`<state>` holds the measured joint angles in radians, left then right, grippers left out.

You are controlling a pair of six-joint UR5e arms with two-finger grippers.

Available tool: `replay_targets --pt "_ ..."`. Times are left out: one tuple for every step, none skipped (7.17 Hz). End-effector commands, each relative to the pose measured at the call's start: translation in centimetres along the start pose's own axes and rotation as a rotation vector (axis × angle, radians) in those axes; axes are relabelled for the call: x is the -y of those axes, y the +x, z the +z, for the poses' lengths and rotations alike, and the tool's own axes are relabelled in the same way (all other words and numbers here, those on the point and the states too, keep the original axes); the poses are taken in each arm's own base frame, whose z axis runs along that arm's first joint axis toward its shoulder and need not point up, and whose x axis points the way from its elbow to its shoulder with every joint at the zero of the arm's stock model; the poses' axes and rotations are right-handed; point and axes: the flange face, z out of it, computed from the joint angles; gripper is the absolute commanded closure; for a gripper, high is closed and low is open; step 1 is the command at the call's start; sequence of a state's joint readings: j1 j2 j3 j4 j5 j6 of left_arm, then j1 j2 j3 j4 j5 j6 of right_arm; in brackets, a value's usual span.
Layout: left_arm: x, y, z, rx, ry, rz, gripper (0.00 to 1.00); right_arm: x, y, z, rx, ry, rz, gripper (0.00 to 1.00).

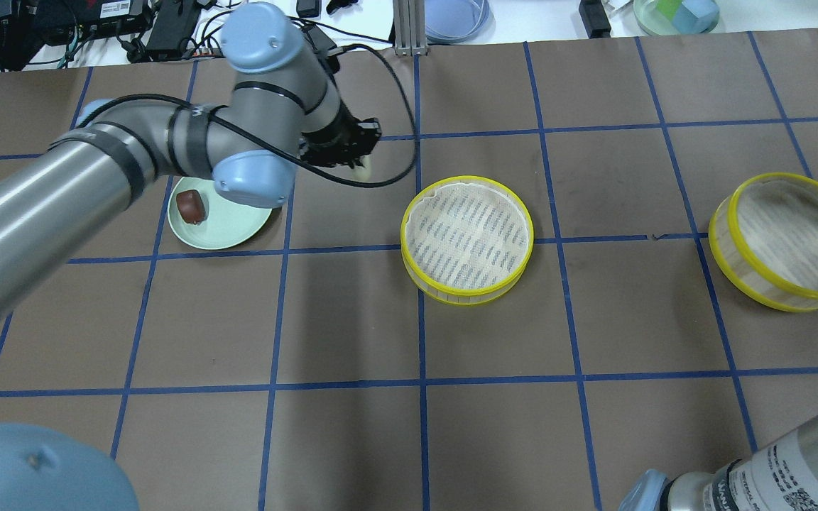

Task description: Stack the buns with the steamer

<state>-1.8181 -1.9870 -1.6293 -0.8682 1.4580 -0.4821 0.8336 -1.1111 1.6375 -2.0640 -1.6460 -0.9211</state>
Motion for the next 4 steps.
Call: replay_targets --pt "-6.6 7.2 1.6 -0.012 -0.039 0.001 1.0 -0.5 -1.5 -3.5 -0.002 0.013 0.017 1.0" --pt "-7.3 7.9 2.5 -0.017 -0.043 -0.033 1.0 0.1 -3.6 -5.1 0.005 0.006 0.024 1.0" --pt "-7.6 7.8 4.5 -0.007 -0.059 -0.057 1.0 1.3 -6.3 -6.9 -0.012 0.009 -0.007 1.0" --pt "-7.6 7.6 6.2 0.015 -0.073 -0.051 0.75 2.4 -9.6 -8.0 0.002 -0.01 0.017 1.0"
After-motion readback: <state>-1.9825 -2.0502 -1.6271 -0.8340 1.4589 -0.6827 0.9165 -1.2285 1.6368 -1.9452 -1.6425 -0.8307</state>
